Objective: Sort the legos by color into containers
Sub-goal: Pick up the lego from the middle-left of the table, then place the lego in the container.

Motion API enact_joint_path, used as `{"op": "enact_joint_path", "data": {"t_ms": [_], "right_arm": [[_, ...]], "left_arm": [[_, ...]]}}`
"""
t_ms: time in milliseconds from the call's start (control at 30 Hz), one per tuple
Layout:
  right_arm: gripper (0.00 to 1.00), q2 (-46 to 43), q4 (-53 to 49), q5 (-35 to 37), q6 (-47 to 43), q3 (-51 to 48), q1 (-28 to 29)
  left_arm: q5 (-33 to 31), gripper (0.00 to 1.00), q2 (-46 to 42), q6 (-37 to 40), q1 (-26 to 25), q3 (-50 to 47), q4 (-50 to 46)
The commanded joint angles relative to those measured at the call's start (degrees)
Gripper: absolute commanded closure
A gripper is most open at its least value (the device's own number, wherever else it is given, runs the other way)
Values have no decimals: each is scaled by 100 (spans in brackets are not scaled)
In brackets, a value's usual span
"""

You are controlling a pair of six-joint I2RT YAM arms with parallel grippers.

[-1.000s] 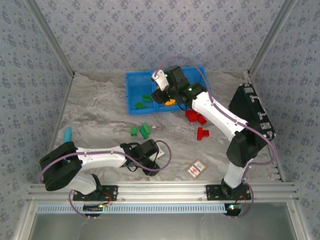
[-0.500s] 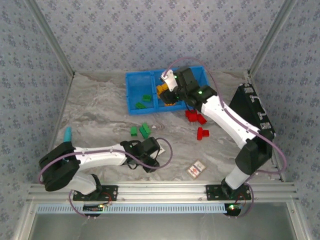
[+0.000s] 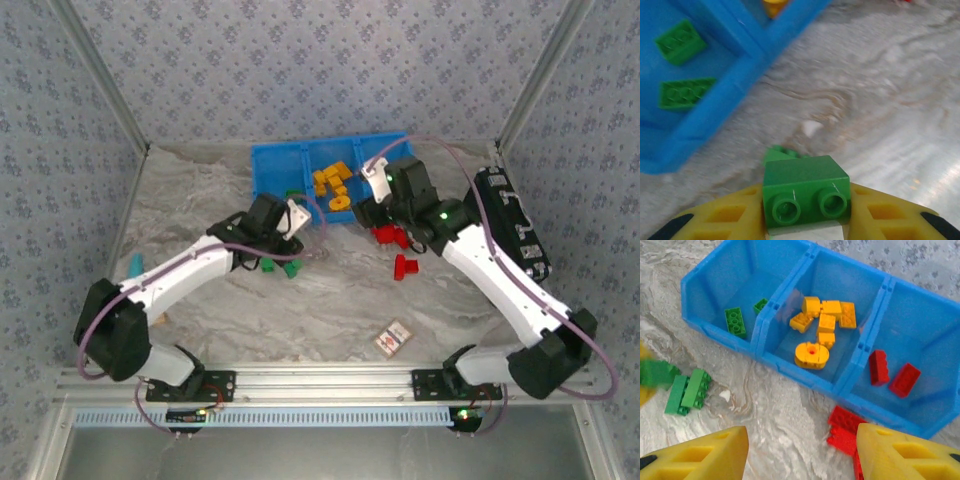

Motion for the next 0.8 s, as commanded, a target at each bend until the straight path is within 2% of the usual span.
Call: {"op": "enact_joint_path", "data": {"t_ms": [0, 267, 400, 533, 600, 767], "right_arm": [[38, -552, -351, 188, 357, -283, -22], [37, -1158, -1131, -97, 1164, -585, -409], [37, -1444, -1173, -284, 1636, -1226, -629], [37, -1719, -1002, -443, 2223, -1749, -835], [35, -1787, -968, -749, 2514, -2006, -892], [33, -1745, -886, -1377, 2662, -2292, -1273]], "left_arm": [[-70, 63, 480, 524, 328, 492, 77], [-255, 63, 1986, 789, 755, 2027, 262], [-275, 63, 2668, 942, 899, 2753, 47], [-220, 63, 3113, 954, 1056, 3106, -48], [-219, 63, 3276, 967, 1121, 3221, -72], [-219, 62, 3525, 932, 1251, 3479, -122]]}}
